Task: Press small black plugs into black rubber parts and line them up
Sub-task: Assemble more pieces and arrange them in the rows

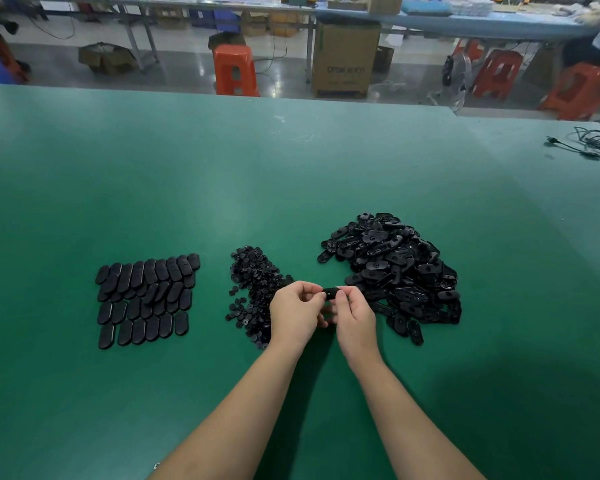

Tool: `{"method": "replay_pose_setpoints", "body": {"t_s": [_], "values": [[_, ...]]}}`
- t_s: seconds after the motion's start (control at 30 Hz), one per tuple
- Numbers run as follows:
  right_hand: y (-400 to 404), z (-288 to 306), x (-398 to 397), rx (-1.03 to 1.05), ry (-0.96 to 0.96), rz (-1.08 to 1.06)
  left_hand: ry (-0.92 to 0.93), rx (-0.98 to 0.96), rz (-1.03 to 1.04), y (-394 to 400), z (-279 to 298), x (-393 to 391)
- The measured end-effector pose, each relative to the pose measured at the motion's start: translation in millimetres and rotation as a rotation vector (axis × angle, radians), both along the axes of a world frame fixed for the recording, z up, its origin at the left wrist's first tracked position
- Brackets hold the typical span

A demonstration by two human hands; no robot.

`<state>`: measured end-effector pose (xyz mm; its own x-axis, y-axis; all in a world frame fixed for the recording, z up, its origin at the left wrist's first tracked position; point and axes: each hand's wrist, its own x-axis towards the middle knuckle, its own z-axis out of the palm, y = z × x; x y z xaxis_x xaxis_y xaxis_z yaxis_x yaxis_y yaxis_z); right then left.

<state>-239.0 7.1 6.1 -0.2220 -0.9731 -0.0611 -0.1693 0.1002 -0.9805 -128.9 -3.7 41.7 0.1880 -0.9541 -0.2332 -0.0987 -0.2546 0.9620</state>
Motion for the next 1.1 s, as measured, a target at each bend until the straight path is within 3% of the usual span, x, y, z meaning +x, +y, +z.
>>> {"method": "replay_pose_setpoints", "body": {"t_s": [0.5, 0.83, 1.1], "values": [[-1, 0, -1, 0.008, 0.024, -0.001, -0.017, 0.035, 0.102, -2, -5, -13], [-3, -3, -1, -0.01, 0.038, -0.013, 0.065, 0.05, 0.142, -1, -2, -20], [-3, -1, -4, 0.018, -0.174, -0.008, -0.056, 0.01, 0.026, -6, 0, -9]]}}
